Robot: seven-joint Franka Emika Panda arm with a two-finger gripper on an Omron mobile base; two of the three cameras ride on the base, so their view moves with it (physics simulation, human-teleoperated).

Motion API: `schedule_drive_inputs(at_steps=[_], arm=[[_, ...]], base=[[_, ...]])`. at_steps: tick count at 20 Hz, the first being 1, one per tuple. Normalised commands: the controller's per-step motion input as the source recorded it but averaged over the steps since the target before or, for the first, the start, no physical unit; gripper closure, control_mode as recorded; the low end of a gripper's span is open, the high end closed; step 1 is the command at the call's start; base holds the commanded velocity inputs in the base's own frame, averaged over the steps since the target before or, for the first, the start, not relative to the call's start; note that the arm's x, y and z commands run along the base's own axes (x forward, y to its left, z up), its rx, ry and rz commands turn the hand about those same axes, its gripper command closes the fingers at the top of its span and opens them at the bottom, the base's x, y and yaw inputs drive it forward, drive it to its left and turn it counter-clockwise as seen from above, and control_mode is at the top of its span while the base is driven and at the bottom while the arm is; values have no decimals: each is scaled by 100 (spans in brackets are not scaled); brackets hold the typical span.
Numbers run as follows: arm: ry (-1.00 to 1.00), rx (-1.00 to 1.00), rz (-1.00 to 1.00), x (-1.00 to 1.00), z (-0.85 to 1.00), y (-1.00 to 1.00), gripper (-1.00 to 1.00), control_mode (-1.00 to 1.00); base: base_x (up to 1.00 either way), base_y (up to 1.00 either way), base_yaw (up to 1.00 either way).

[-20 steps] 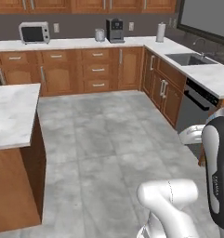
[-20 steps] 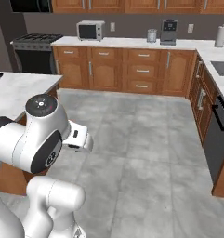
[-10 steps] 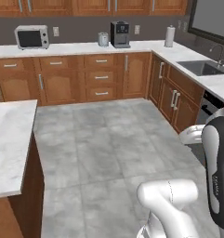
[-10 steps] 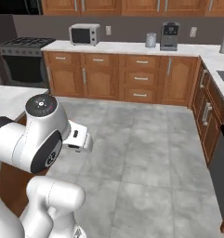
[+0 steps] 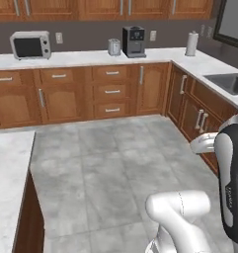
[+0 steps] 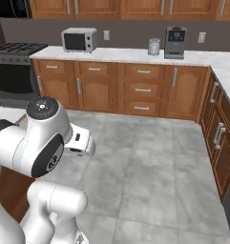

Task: Place the pastries on the plates.

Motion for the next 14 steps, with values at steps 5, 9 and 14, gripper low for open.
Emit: schedule_drive_inputs(at_steps=[5, 9, 14], arm=[[0, 0, 0, 0, 0, 0, -100, 100], [0, 0, 0, 0, 0, 0, -100, 100], [0, 0, 0, 0, 0, 0, -100, 100]], base=[[100, 0, 0], [98, 0, 0], [95, 2, 17]])
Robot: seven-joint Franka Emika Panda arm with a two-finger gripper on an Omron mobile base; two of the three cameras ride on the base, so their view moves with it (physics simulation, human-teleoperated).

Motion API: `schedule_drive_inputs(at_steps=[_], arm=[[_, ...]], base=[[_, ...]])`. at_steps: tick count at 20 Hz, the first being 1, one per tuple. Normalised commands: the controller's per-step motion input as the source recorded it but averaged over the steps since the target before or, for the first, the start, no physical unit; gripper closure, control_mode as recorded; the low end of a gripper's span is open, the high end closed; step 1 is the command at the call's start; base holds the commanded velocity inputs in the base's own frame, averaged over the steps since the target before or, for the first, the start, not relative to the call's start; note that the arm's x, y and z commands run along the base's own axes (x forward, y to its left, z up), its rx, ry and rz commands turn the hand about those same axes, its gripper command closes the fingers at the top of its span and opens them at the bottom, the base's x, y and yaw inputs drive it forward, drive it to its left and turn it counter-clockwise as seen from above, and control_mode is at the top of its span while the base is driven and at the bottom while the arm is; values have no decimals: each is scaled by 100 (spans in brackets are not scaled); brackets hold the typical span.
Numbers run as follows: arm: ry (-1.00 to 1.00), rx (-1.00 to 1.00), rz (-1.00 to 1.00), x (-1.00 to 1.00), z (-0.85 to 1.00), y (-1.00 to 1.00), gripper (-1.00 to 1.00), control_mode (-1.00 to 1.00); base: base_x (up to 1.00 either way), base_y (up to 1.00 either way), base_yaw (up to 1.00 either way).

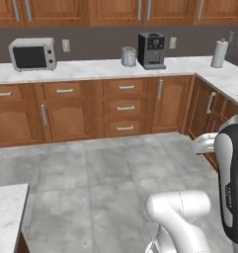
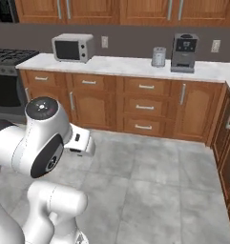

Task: Place the pastries on the plates.

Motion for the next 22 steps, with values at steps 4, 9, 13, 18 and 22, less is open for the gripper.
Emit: schedule_drive_inputs(at_steps=[4, 9, 13, 18, 22], arm=[[0, 0, 0, 0, 0, 0, -100, 100], [0, 0, 0, 0, 0, 0, -100, 100], [0, 0, 0, 0, 0, 0, -100, 100], [0, 0, 0, 0, 0, 0, -100, 100], [0, 0, 0, 0, 0, 0, -100, 100]], base=[[78, 0, 38], [72, 0, 44], [62, 0, 45], [57, 0, 46], [60, 0, 48]])
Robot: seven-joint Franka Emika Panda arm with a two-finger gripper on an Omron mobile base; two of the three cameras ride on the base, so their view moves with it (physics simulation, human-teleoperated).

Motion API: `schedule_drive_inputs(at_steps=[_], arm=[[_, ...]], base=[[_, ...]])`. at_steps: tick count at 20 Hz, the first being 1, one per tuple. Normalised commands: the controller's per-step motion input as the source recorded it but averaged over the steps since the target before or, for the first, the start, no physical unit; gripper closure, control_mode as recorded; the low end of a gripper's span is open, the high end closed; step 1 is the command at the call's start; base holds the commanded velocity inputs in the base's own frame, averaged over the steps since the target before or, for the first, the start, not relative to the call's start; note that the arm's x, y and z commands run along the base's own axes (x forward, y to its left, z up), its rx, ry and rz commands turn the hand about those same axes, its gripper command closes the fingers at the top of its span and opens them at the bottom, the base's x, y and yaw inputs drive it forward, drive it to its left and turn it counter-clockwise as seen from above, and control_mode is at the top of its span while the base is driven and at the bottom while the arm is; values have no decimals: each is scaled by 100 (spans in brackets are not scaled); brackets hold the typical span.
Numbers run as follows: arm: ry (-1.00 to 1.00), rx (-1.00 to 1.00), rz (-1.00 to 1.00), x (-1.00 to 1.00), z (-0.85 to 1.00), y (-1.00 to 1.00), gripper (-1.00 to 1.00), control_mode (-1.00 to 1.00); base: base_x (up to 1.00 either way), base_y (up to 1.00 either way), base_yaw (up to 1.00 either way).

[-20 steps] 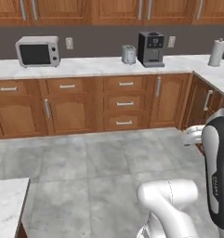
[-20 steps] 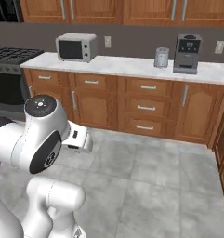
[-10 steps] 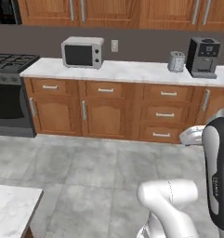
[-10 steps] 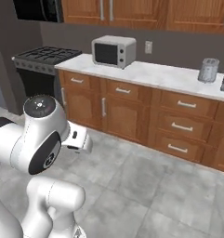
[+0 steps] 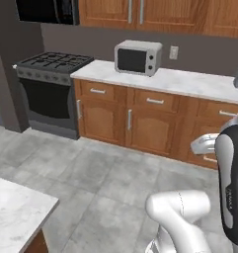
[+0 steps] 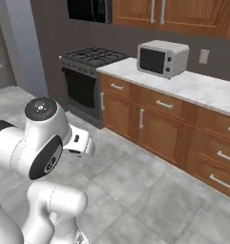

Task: Place the pastries on the plates.

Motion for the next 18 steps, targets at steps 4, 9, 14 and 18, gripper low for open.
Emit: schedule_drive_inputs(at_steps=[4, 9, 14, 18], arm=[[0, 0, 0, 0, 0, 0, -100, 100], [0, 0, 0, 0, 0, 0, -100, 100], [0, 0, 0, 0, 0, 0, -100, 100], [0, 0, 0, 0, 0, 0, -100, 100]], base=[[64, 0, 48], [65, 0, 46], [69, 0, 46], [77, 0, 46]])
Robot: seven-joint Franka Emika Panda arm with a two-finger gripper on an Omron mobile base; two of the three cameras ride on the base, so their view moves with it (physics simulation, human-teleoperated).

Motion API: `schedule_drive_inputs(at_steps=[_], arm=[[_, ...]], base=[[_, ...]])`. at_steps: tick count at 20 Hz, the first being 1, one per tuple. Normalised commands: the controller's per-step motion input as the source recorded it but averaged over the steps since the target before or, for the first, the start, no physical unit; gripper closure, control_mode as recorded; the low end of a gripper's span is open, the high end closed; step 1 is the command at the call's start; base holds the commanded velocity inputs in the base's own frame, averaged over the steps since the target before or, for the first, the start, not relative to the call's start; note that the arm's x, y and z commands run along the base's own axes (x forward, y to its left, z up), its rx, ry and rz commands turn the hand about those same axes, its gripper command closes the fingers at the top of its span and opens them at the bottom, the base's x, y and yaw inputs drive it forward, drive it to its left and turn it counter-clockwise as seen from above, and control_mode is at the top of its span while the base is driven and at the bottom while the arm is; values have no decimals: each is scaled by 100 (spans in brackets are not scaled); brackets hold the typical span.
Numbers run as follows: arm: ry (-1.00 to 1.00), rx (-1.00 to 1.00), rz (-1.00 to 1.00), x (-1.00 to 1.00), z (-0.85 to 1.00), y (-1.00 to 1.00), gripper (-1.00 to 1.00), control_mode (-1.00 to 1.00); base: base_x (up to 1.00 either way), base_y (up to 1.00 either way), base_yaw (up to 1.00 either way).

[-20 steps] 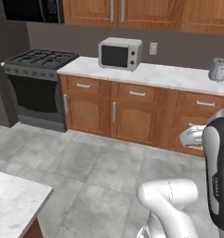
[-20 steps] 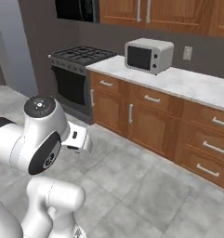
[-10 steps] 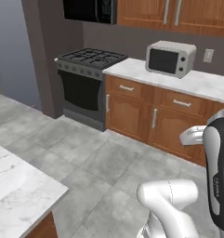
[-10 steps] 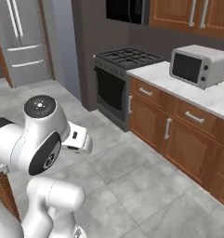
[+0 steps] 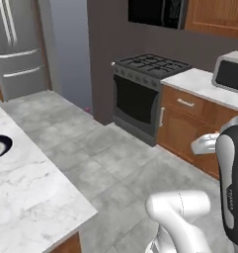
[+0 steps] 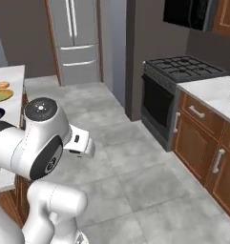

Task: Place the pastries on the plates.

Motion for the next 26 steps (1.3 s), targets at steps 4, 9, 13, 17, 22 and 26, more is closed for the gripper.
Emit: schedule_drive_inputs(at_steps=[4, 9, 13, 17, 22, 26], arm=[[0, 0, 0, 0, 0, 0, -100, 100], [0, 0, 0, 0, 0, 0, -100, 100], [0, 0, 0, 0, 0, 0, -100, 100], [0, 0, 0, 0, 0, 0, -100, 100], [0, 0, 0, 0, 0, 0, -100, 100], [0, 0, 0, 0, 0, 0, -100, 100]], base=[[92, -1, 45], [98, -2, 43], [96, -1, 42], [95, 0, 43], [88, -1, 44], [79, -11, 47]])
